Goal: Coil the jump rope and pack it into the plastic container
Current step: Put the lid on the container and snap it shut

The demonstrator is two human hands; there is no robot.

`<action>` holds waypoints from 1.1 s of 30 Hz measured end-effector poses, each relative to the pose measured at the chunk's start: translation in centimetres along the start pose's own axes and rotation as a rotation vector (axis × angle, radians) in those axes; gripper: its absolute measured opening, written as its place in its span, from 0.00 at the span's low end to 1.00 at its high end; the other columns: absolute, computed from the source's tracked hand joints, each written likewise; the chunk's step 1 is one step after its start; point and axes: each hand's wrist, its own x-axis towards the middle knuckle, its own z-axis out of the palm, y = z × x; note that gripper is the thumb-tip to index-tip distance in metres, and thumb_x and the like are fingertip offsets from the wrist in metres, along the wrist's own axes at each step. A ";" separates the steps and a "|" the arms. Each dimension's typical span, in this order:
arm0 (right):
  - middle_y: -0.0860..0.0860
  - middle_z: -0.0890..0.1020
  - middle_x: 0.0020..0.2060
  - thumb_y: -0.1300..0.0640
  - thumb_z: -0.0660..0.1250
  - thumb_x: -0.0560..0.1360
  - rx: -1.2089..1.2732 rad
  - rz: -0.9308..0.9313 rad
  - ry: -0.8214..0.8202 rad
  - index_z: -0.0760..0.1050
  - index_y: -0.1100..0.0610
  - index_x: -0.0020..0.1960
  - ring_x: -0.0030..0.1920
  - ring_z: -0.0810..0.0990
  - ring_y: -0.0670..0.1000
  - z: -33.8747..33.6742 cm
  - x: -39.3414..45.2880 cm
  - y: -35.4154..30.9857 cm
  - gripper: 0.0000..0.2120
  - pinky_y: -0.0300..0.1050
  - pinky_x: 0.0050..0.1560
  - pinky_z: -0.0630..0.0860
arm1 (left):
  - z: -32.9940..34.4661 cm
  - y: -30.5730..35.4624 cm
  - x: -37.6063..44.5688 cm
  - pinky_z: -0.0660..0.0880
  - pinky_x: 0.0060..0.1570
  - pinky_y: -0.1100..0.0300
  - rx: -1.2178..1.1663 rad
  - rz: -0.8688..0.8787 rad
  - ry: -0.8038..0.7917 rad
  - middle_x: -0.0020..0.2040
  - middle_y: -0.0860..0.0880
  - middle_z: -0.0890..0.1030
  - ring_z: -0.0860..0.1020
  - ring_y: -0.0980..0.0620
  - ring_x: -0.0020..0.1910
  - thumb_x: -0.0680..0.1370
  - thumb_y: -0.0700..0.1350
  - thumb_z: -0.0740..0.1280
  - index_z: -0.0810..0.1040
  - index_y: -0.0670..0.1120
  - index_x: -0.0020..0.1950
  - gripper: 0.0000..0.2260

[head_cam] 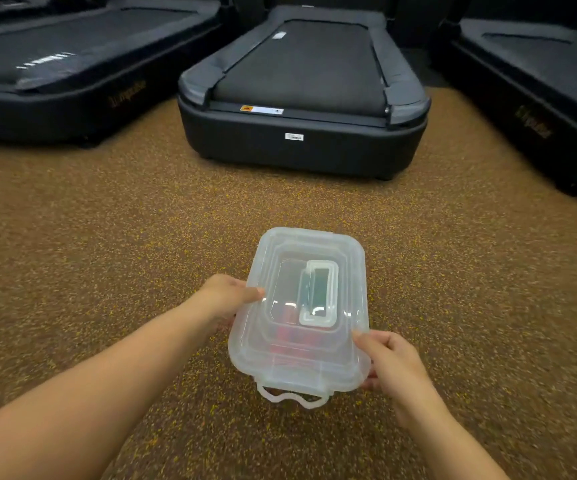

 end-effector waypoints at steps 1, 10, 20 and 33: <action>0.59 0.84 0.44 0.55 0.69 0.73 -0.003 0.001 0.004 0.76 0.59 0.51 0.35 0.80 0.54 0.0 0.1 0.0 0.10 0.48 0.34 0.76 | -0.1 0.0 0.1 0.79 0.46 0.49 -0.015 -0.016 -0.005 0.39 0.41 0.83 0.82 0.45 0.38 0.72 0.41 0.72 0.80 0.40 0.42 0.05; 0.51 0.79 0.58 0.45 0.67 0.73 -0.039 -0.122 0.012 0.69 0.53 0.67 0.57 0.78 0.52 0.0 5.0 -4.8 0.25 0.54 0.62 0.74 | 0.4 3.1 3.0 0.67 0.66 0.51 0.276 0.195 0.170 0.73 0.44 0.65 0.68 0.44 0.69 0.75 0.54 0.66 0.59 0.45 0.76 0.32; 0.51 0.80 0.59 0.45 0.62 0.76 -0.156 -0.143 0.019 0.75 0.55 0.63 0.55 0.79 0.52 2.6 12.3 -8.5 0.19 0.50 0.55 0.75 | 3.8 6.5 8.8 0.63 0.68 0.50 0.688 0.408 0.050 0.75 0.44 0.62 0.66 0.43 0.71 0.81 0.52 0.55 0.63 0.46 0.74 0.22; 0.56 0.86 0.47 0.36 0.74 0.61 -0.199 0.064 -0.189 0.79 0.57 0.54 0.46 0.85 0.59 3.1 17.2 -9.7 0.31 0.60 0.54 0.79 | 4.3 7.7 11.7 0.72 0.48 0.55 0.607 0.340 0.052 0.44 0.46 0.79 0.76 0.44 0.46 0.80 0.56 0.54 0.80 0.44 0.45 0.21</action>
